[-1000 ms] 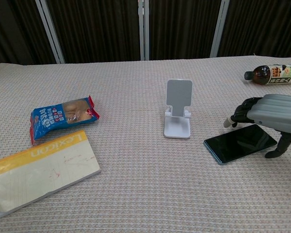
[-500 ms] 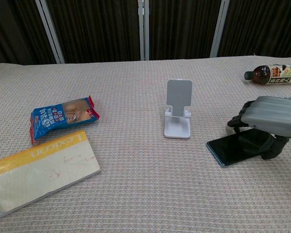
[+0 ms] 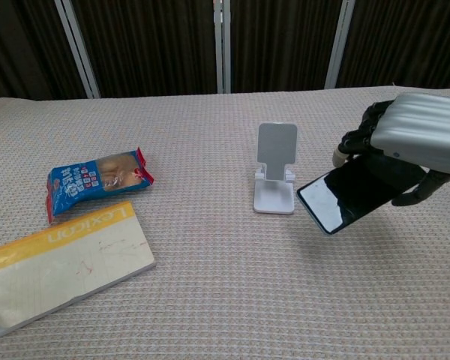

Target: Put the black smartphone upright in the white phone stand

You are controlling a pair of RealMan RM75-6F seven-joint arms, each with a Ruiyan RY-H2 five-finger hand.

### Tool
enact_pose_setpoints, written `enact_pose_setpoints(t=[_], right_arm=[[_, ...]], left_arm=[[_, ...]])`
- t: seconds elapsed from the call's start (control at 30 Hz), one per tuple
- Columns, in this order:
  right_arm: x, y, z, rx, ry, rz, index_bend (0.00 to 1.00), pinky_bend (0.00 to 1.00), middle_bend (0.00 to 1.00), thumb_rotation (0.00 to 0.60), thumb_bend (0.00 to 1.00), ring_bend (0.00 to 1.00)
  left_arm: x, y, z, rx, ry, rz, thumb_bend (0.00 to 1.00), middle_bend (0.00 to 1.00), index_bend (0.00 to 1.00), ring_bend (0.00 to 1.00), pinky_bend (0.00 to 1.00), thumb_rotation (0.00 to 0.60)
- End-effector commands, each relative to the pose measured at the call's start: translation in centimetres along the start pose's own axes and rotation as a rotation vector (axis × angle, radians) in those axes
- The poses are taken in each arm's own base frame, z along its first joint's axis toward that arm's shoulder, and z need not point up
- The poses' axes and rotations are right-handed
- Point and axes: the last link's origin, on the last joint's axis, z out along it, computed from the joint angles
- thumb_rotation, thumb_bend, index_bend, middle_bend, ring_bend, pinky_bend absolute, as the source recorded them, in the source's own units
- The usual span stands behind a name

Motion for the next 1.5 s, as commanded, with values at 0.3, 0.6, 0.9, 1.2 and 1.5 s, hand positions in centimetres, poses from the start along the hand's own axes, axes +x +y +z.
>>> enact_pose_setpoints(t=[0.3,0.6,0.9,1.2,1.5], right_arm=[[8.3,-0.1,7.1,0.123,0.198,-0.383,0.49,0.33,0.54,0.600,0.17,0.45],[8.2,-0.2,11.8,0.207,0.212,-0.705,0.50,0.34,0.55,0.600,0.20,0.45],[6.9,0.1,13.8,0.288,0.169,-0.893,0.51,0.33,0.54,0.600,0.21,0.45],[6.0,0.8,13.7,0.363,0.143,-0.974,0.51,0.32,0.55,0.600,0.21,0.45],[5.7,1.8,13.2,0.399,0.120,-0.997,0.51,0.26,0.55,0.600,0.22,0.45]], left_arm=[[0.4,-0.4,0.1,0.007,0.007,-0.015,0.00,0.00,0.00,0.00,0.00,0.600],[0.4,-1.4,0.6,0.055,0.003,-0.022,0.00,0.00,0.00,0.00,0.00,0.600],[0.1,-2.1,1.0,0.088,-0.008,-0.017,0.00,0.00,0.00,0.00,0.00,0.600],[-0.4,-2.4,1.5,0.111,-0.030,-0.007,0.00,0.00,0.00,0.00,0.00,0.600],[-0.7,-2.2,1.6,0.112,-0.036,0.001,0.00,0.00,0.00,0.00,0.00,0.600]])
